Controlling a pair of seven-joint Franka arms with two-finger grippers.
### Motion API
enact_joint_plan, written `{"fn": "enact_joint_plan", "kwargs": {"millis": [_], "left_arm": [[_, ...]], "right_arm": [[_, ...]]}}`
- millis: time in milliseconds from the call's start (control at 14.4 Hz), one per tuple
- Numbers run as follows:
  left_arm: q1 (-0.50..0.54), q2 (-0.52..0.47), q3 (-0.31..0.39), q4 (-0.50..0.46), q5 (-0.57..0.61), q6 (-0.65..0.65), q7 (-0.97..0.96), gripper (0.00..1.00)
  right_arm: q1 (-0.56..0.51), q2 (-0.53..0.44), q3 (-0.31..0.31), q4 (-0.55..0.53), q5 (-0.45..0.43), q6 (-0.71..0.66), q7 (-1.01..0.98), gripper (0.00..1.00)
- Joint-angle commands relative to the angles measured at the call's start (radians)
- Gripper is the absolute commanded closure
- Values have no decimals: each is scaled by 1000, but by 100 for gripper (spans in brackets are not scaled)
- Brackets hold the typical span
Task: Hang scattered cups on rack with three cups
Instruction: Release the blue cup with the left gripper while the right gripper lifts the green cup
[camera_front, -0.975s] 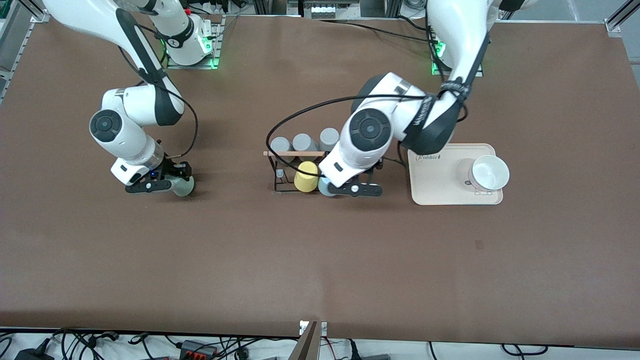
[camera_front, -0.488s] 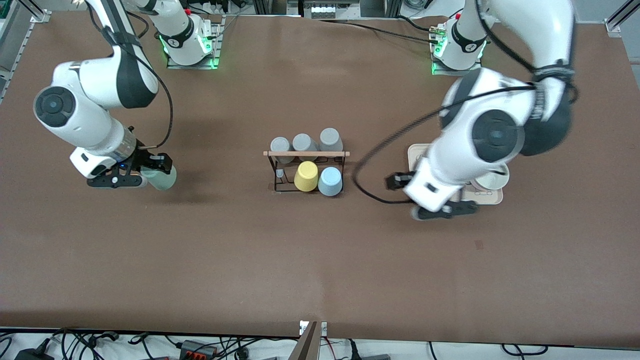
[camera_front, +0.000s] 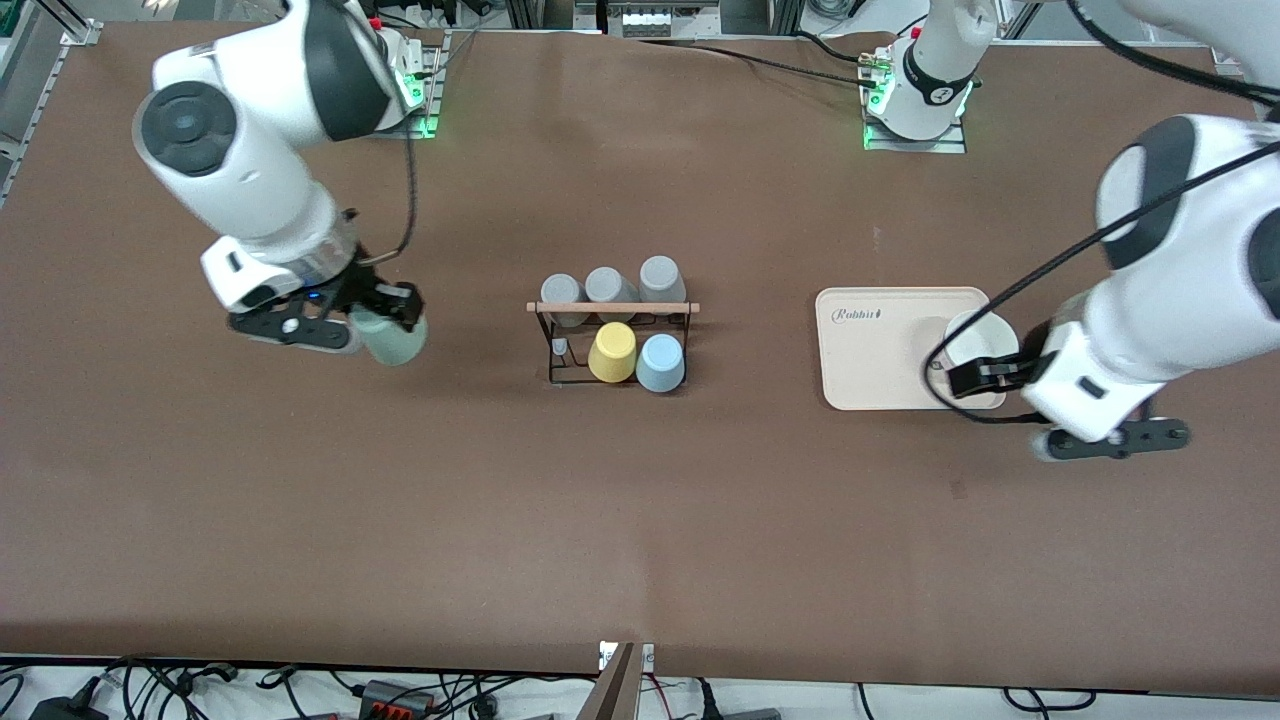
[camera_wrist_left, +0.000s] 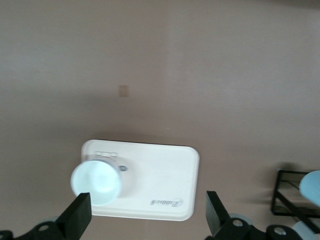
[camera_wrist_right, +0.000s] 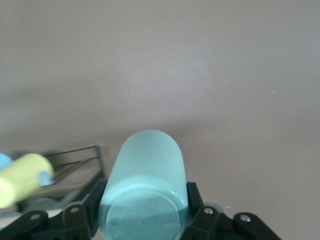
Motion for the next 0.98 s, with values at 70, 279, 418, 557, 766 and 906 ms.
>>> {"fn": "enact_joint_plan", "kwargs": {"millis": [70,279,418,557,766,906], "left_arm": [[126,-179,-14,-183,11,31,183,0],[162,-259,-17,-261,2,38,210,0],[161,-307,-22,-325,4,57,207,0],[162,-339,-26,-381,7,74,207,0],[161,-388,-27,-461,13,120,205,0],[159,-410,-28,-499,13,142,199,0]], "right_arm": [[117,139,-8,143,6,-1,193,79],[165,199,-8,167,6,73,207,79],[188,225,-8,167,4,99,207,79],[200,242,-8,167,6,119,205,78],[208,253,-2,163,4,122,202,78],[208,255,1,157,6,122,190,78]]}}
